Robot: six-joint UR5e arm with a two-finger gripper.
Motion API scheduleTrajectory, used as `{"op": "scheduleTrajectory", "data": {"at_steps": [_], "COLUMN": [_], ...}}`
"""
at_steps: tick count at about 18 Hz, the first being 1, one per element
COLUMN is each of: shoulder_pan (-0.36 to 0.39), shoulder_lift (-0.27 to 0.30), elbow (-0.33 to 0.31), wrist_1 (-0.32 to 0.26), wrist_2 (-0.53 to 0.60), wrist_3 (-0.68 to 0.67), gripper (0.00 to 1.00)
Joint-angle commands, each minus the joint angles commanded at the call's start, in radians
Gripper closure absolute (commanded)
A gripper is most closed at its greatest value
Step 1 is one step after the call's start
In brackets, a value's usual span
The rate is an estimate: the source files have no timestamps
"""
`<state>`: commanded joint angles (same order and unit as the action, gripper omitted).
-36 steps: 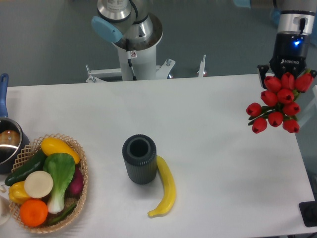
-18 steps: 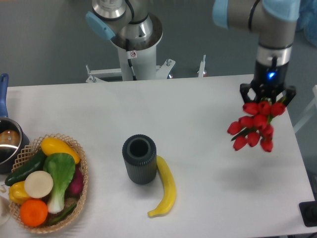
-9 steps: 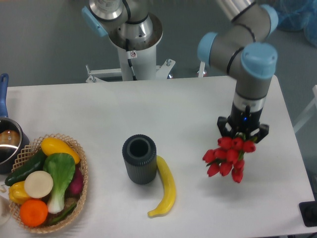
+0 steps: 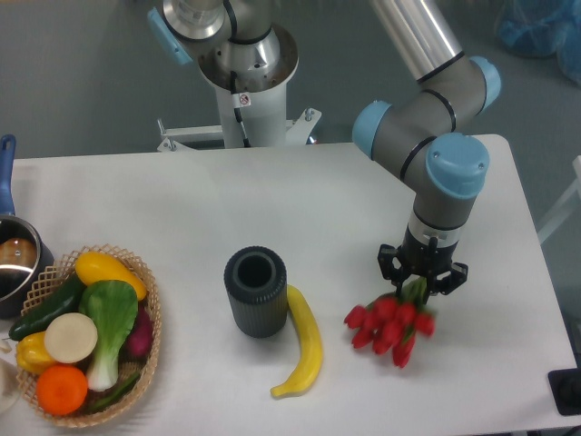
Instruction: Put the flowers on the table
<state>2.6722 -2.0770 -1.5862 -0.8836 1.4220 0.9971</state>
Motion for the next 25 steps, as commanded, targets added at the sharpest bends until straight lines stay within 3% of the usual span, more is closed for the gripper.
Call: {"op": "scheduleTrajectory", "data": {"at_steps": [1, 3, 7, 11, 15, 18, 22, 25], "shoulder_pan": [0.002, 0.003, 0.041, 0.124, 0.202, 0.244, 0.307, 0.351], "shoulder_lift": [0.002, 0.011, 0.075, 0.158, 0.213, 0.258, 0.33, 0.367], "elbow": [0.003, 0.005, 0.017, 0.041, 0.035, 0.006, -0.078, -0.121], "wrist_1": [0.002, 0.008, 0.05, 0.051, 0.035, -0.008, -0.011, -0.009], "wrist_2": [0.0, 0.002, 0.005, 0.006, 0.008, 0.005, -0.012, -0.061], "wrist_3": [0.002, 0.005, 0.009, 0.032, 0.309, 0.388, 0.553, 0.592], "gripper": [0.04, 0.01, 0.0, 0.0, 0.0, 0.0, 0.0, 0.0]}}
